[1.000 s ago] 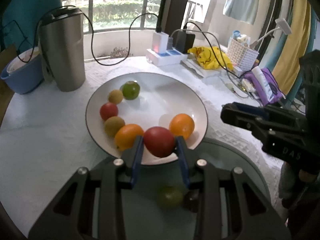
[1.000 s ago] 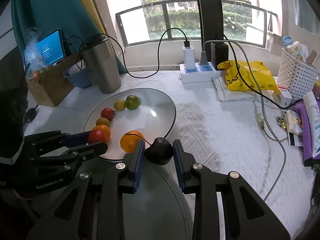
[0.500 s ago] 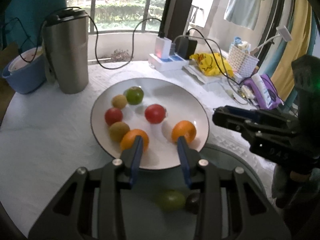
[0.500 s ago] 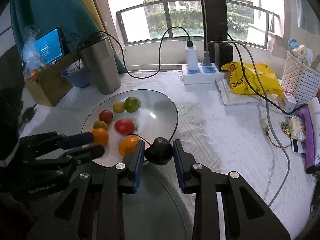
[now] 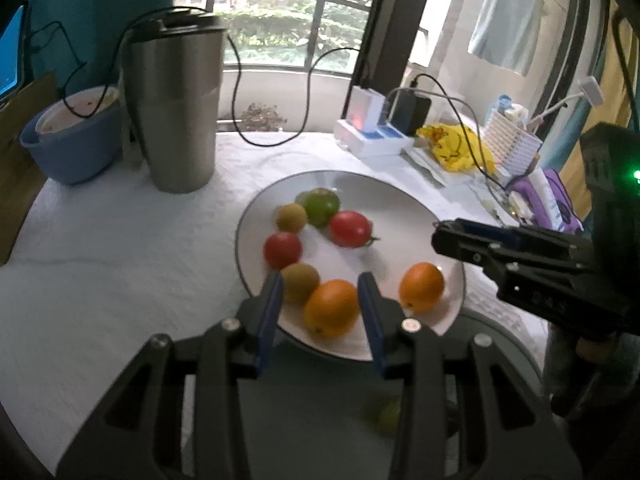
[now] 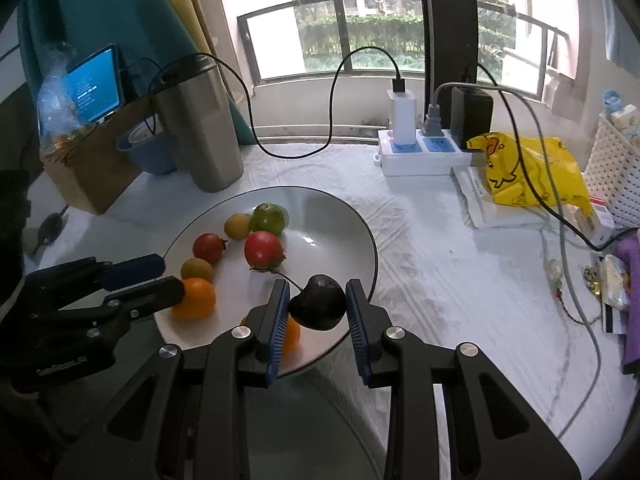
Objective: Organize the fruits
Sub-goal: 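Release the red tomato into the white bowl with the left tool while the right tool releases the dark plum, then move the open left tool to a green plum while the right tool approaches another dark plum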
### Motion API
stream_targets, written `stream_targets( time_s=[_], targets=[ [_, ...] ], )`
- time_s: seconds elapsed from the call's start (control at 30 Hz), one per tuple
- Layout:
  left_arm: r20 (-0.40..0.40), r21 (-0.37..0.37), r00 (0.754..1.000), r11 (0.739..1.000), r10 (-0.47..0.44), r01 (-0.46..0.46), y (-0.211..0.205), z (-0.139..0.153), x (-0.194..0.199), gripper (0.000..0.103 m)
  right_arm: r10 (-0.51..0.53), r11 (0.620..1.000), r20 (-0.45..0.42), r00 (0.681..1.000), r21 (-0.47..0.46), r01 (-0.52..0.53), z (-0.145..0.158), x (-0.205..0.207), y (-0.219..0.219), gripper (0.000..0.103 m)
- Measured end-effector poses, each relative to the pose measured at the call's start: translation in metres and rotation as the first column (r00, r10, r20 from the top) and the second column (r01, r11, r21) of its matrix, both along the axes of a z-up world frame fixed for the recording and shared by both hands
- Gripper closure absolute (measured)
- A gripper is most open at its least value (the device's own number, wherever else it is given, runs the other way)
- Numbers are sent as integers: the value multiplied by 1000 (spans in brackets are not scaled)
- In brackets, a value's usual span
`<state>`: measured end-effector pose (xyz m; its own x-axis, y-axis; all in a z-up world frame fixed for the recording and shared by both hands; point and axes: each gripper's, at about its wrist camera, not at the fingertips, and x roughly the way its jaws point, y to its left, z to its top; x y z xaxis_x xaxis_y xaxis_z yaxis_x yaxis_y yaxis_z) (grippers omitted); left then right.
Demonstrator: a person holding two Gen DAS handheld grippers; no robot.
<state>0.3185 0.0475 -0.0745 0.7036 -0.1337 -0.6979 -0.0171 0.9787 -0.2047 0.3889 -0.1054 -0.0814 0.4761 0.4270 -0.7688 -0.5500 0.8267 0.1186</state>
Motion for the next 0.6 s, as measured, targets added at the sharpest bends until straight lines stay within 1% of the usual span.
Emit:
stream_targets(
  time_s=[0.23,0.47,0.5,0.53,0.57,0.6],
  targets=[
    [-3,-20,999,999,48,-48,20,-6,8,62,-1,1000,-5,1000,-7,1,-11,19,18,72],
    [-4,-41,999,998,52,-52,25,-8,10,62,-11,999,-11,1000,-35,10,-18,26,26,72],
    [-3,-40,999,998,50,-51,25,-7,10,61,-13,999,-11,1000,-38,13,-18,26,26,70],
    [-2,-39,999,998,49,-49,24,-7,10,61,-18,999,-13,1000,-37,17,-18,27,25,64],
    [-2,-40,999,998,47,-47,24,-7,9,61,-18,999,-19,1000,-32,17,-18,27,24,60],
    [-2,-39,999,998,45,-46,24,-6,8,61,-16,999,-23,1000,-29,15,-17,26,24,60]
  ],
)
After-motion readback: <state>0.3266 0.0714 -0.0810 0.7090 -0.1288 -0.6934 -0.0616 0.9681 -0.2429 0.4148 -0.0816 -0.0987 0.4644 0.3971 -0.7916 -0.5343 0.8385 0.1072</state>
